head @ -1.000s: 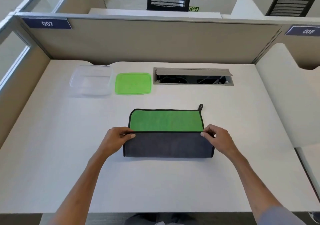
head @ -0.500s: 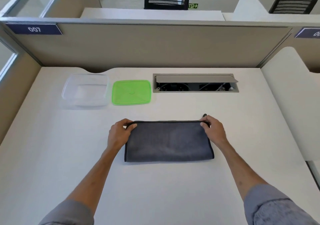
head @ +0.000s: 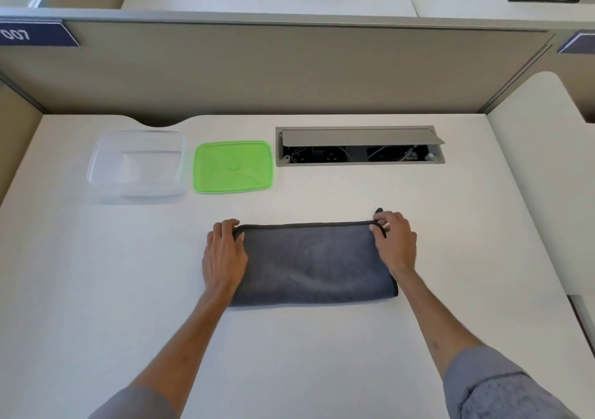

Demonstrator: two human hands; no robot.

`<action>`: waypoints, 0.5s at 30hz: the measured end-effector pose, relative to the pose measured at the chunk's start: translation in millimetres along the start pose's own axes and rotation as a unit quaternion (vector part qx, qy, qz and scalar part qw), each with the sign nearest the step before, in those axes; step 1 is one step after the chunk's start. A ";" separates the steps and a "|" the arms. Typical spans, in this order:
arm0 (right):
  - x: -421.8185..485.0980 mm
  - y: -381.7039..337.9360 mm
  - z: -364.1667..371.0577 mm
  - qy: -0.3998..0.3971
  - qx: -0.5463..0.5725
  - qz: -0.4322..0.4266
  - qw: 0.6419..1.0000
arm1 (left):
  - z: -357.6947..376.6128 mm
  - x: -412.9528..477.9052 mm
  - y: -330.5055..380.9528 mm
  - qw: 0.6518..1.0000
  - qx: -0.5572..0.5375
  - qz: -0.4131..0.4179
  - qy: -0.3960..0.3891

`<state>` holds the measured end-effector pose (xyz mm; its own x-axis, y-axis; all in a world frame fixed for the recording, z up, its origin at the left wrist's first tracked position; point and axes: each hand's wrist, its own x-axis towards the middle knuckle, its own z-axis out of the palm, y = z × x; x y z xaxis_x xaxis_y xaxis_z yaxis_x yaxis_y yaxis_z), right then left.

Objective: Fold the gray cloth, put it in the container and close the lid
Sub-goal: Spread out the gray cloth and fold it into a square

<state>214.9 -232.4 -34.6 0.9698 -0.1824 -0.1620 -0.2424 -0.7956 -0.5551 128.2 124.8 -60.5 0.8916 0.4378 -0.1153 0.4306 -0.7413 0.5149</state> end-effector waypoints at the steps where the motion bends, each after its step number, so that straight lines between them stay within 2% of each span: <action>1: -4.5 0.0 3.4 0.014 -0.031 -0.017 0.999 | 3.3 -7.1 3.1 1.000 0.022 0.006 0.016; 5: -40.1 -9.1 24.4 0.059 -0.088 -0.111 0.988 | 18.4 -43.2 13.1 0.994 0.071 0.062 0.053; 9: -84.9 -8.0 55.2 0.011 -0.156 -0.219 0.963 | 35.2 -73.0 6.7 0.986 0.100 0.127 0.044; 15: -103.1 18.0 59.8 -0.044 -0.235 -0.175 0.955 | 37.0 -84.3 -29.2 0.974 0.163 0.150 0.040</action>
<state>108.9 -193.4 -76.6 0.9782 0.1749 -0.1121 0.1553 -0.9741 -0.1643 45.6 90.7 -97.3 0.9759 0.2054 0.0732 0.1853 -0.9583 0.2174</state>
